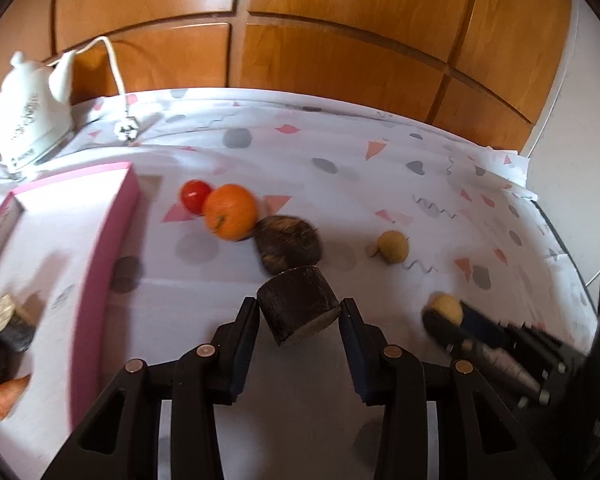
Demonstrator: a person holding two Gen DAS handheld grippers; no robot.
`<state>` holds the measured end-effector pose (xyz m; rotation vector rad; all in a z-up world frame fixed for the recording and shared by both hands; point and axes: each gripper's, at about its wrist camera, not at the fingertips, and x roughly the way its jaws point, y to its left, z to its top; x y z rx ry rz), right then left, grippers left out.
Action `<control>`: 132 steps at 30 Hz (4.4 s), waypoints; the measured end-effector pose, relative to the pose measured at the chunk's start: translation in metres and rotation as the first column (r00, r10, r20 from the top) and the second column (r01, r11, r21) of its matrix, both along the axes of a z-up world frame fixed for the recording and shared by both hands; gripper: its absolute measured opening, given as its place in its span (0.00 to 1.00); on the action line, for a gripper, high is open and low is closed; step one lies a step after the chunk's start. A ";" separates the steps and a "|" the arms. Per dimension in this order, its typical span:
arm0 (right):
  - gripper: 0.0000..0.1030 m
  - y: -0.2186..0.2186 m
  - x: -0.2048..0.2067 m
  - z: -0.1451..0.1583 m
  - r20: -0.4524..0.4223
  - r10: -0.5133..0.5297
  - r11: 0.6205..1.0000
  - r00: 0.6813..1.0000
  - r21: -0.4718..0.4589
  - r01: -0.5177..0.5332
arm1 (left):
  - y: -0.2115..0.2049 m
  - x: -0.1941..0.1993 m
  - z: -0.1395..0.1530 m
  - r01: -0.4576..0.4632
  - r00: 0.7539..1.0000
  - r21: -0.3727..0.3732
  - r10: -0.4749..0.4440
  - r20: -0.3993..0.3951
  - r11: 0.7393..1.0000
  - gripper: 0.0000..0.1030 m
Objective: Organize fruits
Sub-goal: 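Grasp the second dark cut root piece with the left tool, then carry the root piece to the tray with the left tool while the right tool holds the potato, then lower the root piece into the tray and open the left tool while the right tool drops the potato in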
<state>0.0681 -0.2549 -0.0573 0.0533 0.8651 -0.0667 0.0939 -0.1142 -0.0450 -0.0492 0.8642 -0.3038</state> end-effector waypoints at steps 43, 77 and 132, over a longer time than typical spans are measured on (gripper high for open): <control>0.25 0.001 0.000 -0.002 -0.002 0.003 1.000 1.000 -0.006 -0.003 | 0.010 -0.010 -0.019 -0.008 1.000 0.054 0.006 0.029 0.999 0.37; 0.24 0.033 -0.004 0.004 -0.054 0.081 0.995 0.995 -0.045 -0.083 | 0.120 -0.049 0.034 -0.103 0.994 -0.120 0.107 0.025 0.987 0.13; 0.24 0.101 -0.006 0.043 0.018 0.305 0.947 0.952 0.103 -0.305 | 0.147 -0.049 0.037 -0.140 0.989 -0.005 0.140 0.040 0.990 0.34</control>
